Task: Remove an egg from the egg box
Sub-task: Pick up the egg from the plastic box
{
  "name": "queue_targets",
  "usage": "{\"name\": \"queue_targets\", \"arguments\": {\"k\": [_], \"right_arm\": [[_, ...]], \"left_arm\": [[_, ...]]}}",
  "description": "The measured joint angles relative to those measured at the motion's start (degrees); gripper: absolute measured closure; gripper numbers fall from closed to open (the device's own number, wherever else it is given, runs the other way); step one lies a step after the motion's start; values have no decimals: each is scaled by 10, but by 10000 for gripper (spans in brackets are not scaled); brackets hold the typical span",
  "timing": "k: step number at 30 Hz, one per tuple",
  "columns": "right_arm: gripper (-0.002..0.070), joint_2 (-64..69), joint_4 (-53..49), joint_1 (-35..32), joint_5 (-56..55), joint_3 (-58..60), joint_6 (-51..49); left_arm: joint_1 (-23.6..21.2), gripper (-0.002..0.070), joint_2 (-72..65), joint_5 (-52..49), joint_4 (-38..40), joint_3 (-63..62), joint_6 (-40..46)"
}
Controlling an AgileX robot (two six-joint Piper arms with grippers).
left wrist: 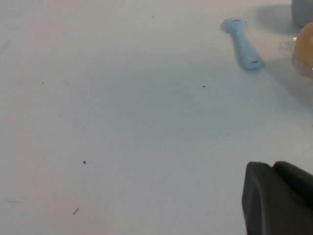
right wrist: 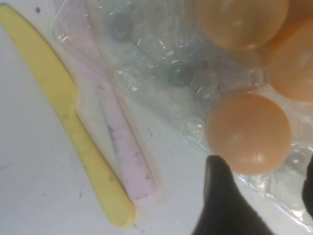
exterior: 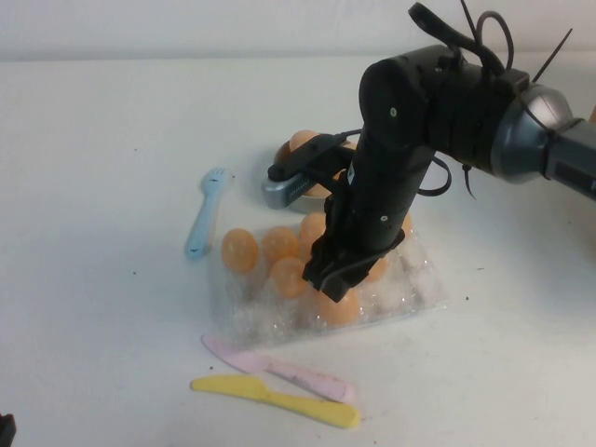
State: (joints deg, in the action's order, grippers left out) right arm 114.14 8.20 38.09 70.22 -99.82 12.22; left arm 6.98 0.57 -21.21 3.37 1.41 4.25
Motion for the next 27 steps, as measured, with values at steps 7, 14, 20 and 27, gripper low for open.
{"name": "queue_targets", "arguments": {"k": [7,14,20,27], "right_arm": [[358,0,35,0,0,0,-4],[358,0,42,0,0,0,-63],[303,12,6,0,0,-1,-166],[175,27,-34,14,0,-4,-246]], "left_arm": [[0,678,0,0,0,0,0],[0,678,0,0,0,0,0],[0,678,0,0,0,0,0],[0,678,0,0,0,0,0]]}}
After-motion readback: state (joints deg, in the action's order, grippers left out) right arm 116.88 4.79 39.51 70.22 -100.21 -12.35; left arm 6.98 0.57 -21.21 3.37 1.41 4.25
